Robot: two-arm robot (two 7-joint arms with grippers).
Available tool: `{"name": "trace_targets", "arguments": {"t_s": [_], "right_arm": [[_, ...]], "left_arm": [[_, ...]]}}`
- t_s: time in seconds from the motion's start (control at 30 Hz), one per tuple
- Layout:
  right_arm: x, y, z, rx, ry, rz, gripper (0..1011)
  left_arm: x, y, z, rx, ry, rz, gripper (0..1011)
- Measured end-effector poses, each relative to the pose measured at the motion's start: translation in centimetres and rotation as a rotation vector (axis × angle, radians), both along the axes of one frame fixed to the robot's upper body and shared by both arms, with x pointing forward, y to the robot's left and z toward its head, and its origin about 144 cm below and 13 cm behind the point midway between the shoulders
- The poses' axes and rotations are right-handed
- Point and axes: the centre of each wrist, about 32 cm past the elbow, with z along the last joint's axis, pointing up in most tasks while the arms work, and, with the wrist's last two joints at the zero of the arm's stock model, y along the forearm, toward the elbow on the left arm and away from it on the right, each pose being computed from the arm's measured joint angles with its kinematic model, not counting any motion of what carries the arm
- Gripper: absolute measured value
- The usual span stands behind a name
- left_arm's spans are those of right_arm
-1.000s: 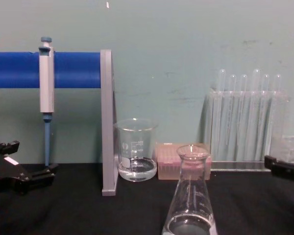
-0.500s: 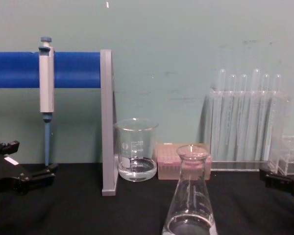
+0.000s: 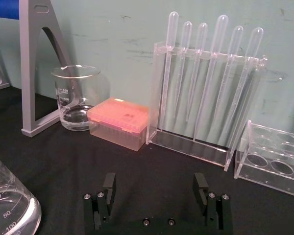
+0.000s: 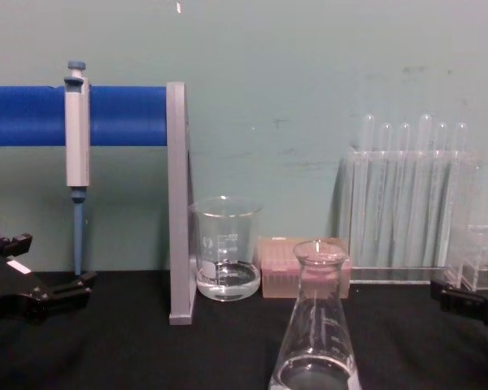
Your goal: Grasp the erlenmeyer flask with one hand, shake it three times, then place it back.
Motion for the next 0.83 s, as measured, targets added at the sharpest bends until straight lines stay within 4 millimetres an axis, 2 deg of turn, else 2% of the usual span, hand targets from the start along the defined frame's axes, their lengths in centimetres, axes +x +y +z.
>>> {"name": "trace_targets", "arguments": {"t_s": [0.83], "right_arm": [[-0.01,-0.01,0.03,-0.001,-0.002,0.001,1000]], "left_arm": [[0.0,0.0,0.0,0.0,0.0,0.0,1001]]}}
